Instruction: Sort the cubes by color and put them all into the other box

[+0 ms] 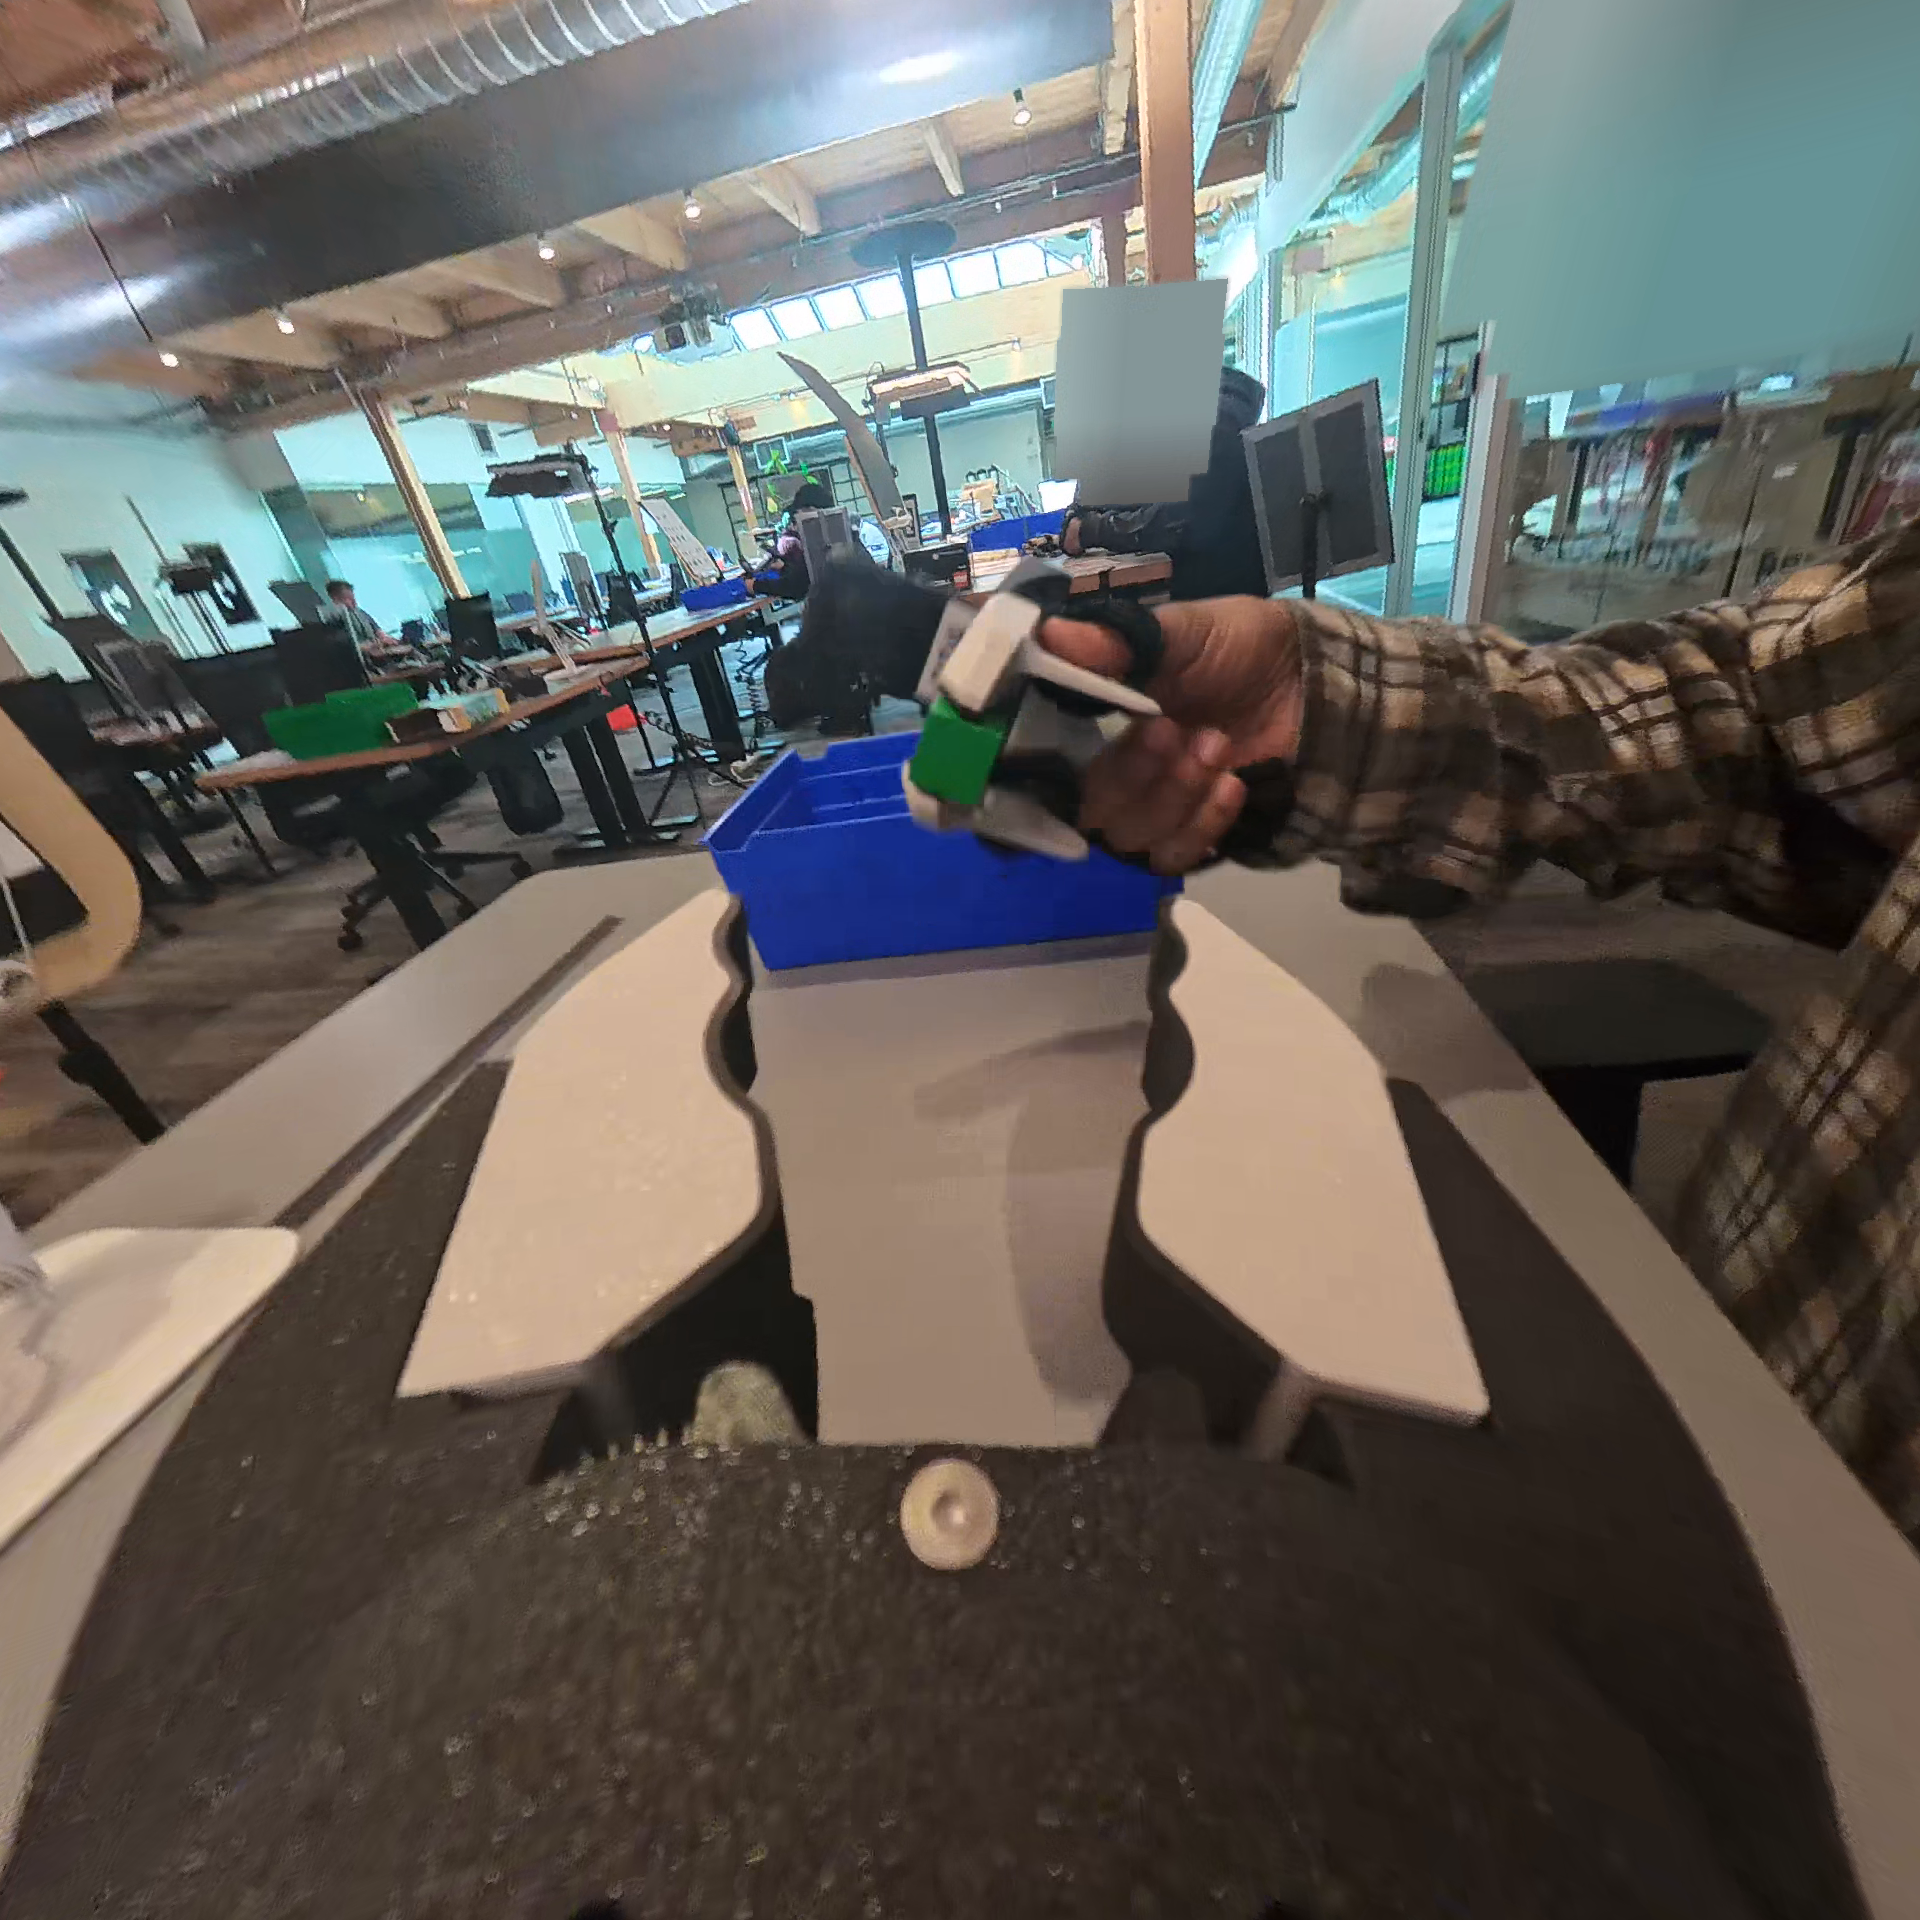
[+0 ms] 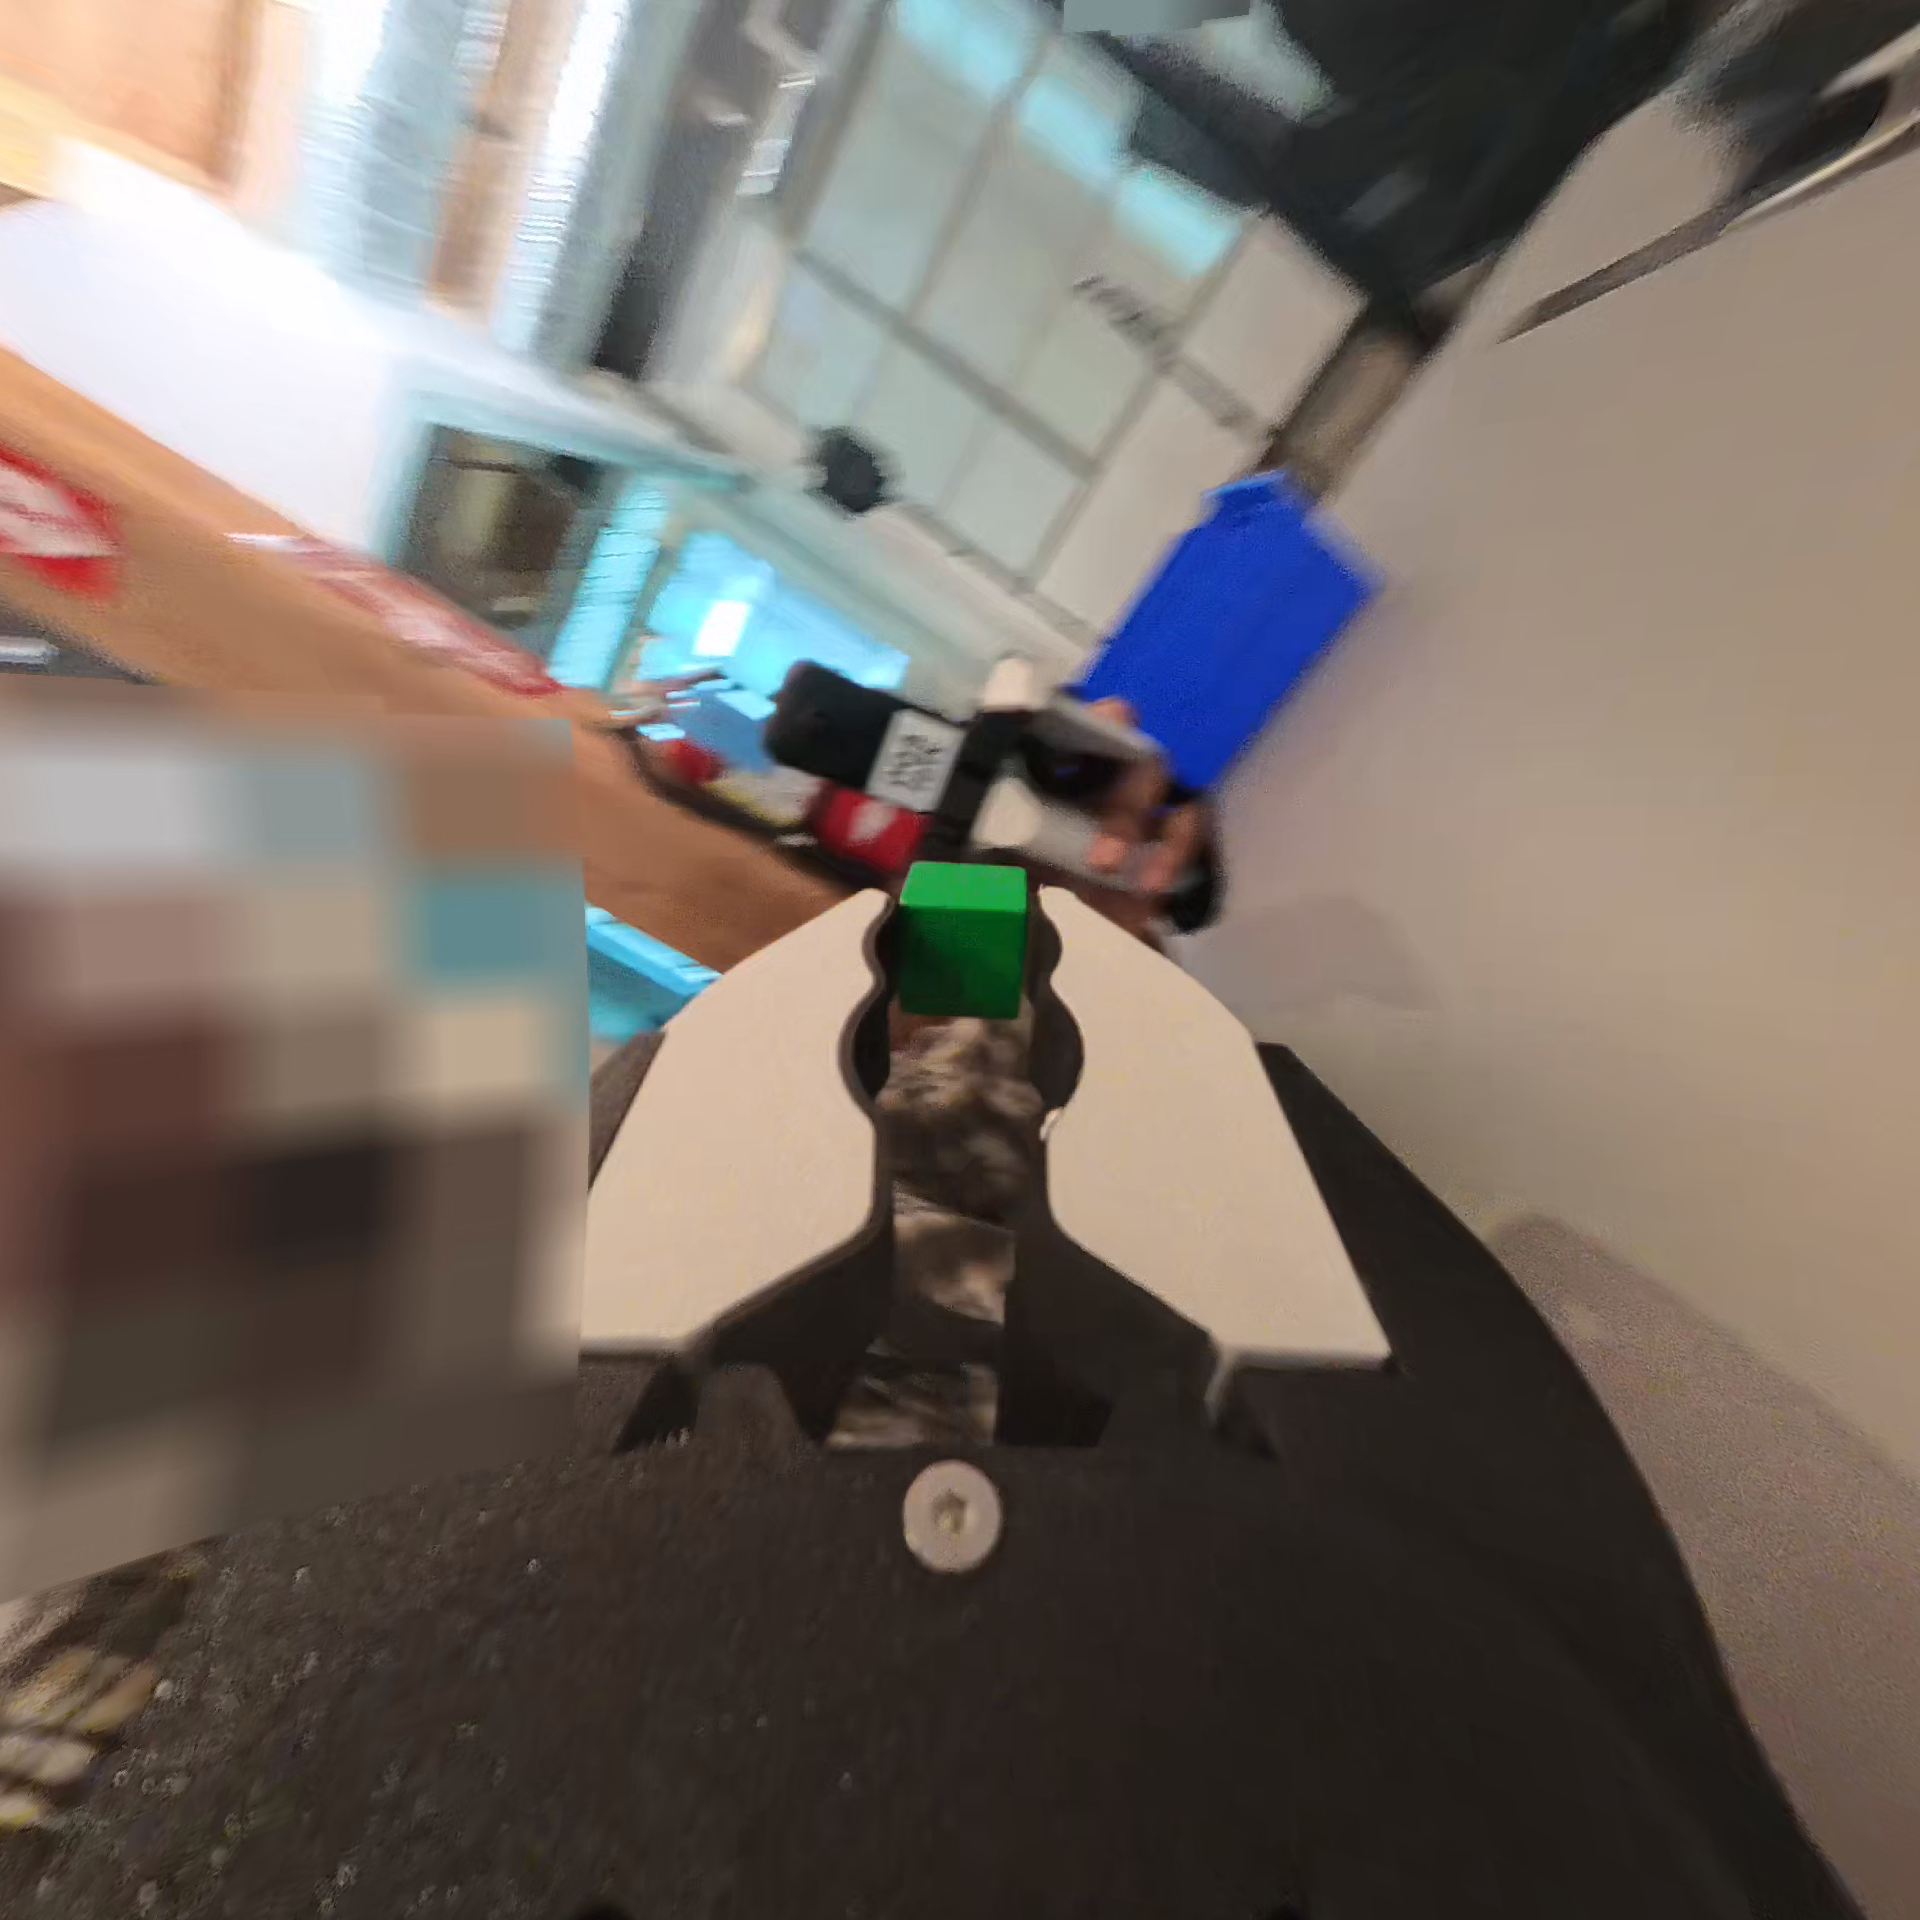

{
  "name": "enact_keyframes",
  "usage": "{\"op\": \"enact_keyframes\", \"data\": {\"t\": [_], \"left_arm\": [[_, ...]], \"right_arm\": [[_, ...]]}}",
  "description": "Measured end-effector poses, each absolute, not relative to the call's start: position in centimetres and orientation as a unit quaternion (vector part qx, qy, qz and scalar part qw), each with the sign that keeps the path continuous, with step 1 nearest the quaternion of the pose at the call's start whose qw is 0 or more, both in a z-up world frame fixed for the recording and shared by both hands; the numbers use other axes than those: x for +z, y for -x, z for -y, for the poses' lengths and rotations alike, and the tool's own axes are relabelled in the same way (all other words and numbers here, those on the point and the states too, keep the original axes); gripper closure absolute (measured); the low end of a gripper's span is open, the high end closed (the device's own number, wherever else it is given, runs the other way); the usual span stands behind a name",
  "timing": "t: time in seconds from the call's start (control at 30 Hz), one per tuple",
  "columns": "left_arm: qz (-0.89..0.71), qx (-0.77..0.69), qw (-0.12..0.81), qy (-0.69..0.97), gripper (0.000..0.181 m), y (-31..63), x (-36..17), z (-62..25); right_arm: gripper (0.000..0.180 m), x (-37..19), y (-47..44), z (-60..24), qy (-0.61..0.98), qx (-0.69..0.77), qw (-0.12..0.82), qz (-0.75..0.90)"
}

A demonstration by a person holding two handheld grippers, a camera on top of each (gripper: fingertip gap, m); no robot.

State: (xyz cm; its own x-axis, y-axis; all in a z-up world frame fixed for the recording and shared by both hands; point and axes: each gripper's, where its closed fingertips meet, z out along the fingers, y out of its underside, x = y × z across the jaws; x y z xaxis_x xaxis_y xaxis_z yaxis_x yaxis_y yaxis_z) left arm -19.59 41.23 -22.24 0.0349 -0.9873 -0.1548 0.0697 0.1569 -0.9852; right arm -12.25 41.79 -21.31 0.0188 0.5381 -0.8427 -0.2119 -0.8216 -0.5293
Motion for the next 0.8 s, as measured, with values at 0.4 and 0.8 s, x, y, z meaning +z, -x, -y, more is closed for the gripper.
{"op": "enact_keyframes", "data": {"t": [0.4,0.8], "left_arm": [[-0.514,-0.468,0.534,0.481,0.111,18.8,-24.1,-41.5],[-0.432,-0.232,0.593,0.638,0.112,36.7,-20.1,-46.2]], "right_arm": [[0.157,-35.3,-19.0,-39.5,0.961,0.184,0.207,0.021],[0.131,-20.9,-12.6,-41.6,0.855,0.189,0.473,0.099]]}}
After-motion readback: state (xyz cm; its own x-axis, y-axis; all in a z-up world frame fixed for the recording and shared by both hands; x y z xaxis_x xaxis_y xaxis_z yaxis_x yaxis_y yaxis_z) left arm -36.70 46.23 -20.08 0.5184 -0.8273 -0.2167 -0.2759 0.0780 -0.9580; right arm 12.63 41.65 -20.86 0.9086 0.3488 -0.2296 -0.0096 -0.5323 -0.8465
